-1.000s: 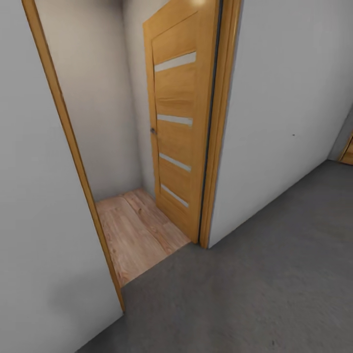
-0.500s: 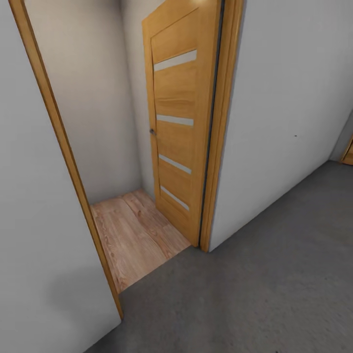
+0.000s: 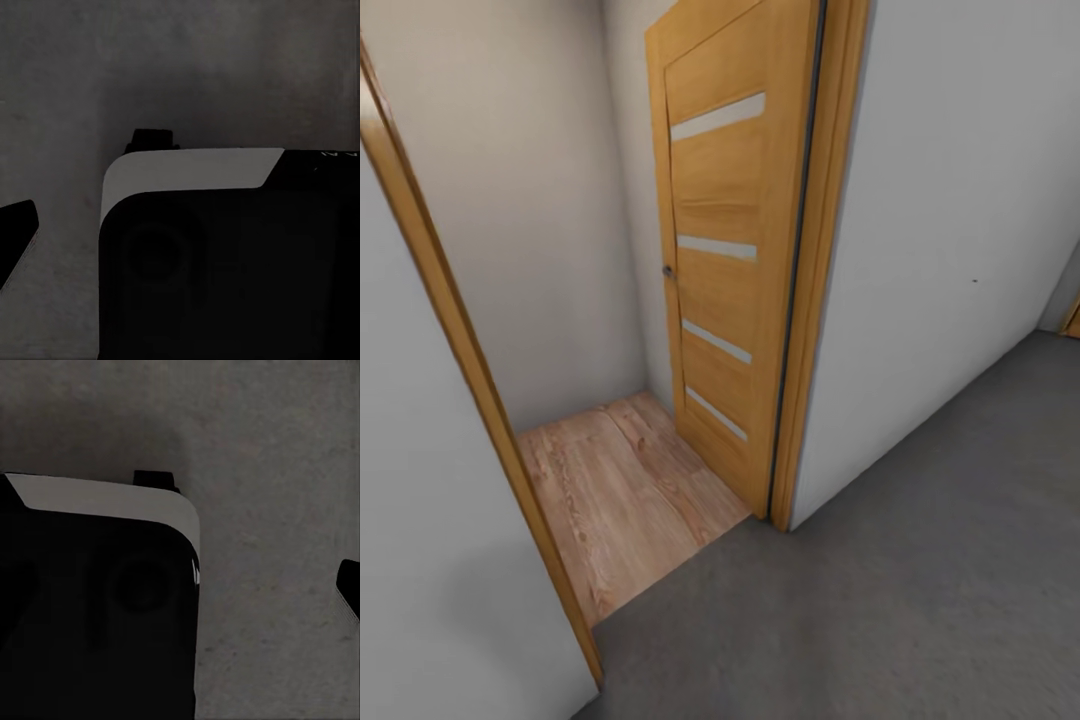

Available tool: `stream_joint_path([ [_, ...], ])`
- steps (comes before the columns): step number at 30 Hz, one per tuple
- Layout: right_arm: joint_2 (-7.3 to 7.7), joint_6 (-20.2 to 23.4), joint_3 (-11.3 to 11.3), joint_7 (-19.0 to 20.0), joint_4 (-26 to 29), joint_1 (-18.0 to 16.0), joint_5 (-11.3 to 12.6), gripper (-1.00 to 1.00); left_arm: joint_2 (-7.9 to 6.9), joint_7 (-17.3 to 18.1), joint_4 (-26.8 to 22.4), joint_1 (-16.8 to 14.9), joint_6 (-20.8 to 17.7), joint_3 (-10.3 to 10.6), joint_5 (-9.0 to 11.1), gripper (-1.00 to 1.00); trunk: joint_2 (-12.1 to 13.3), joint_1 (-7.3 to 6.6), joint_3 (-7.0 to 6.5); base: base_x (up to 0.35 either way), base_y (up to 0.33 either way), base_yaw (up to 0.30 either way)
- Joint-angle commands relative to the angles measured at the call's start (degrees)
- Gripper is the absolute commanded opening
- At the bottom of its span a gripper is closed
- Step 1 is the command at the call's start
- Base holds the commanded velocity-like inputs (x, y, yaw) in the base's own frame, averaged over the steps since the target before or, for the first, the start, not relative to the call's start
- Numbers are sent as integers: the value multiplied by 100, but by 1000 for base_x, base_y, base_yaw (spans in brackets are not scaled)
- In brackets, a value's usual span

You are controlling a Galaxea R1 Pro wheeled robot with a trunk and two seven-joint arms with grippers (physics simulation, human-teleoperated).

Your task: Move the two storage containers from the living room to the garage. In the garage, place one container on the floor and stack the other container on top of it (either order is fine).

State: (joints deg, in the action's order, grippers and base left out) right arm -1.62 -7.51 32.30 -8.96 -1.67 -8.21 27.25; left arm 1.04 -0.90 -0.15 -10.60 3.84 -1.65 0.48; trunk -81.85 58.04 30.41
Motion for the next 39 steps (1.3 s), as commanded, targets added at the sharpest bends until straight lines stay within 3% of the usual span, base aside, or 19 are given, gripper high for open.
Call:
stream_joint_path([
  [1, -5, -31, 48, -4, -18, -6, 52, 100, 1, -10, 6, -4, 20, -16, 5, 100, -3, 3, 5, 323, 0, 0],
  [7, -1, -31, 48, -8, -18, -9, 72, 100, 0, -14, 6, -4, 39, -16, 5, 100, -3, 3, 5, 286, 0, 0],
  [22, 2, -38, 48, -9, -18, -8, 74, 100, -8, -14, 6, -4, 47, -18, 5, 100, -3, 3, 5, 61, 0, -10],
  [39, 4, -40, 48, -9, -18, -6, 96, 100, -8, -15, 6, -4, 55, -17, 5, 100, -3, 3, 5, 5, 0, -227],
])
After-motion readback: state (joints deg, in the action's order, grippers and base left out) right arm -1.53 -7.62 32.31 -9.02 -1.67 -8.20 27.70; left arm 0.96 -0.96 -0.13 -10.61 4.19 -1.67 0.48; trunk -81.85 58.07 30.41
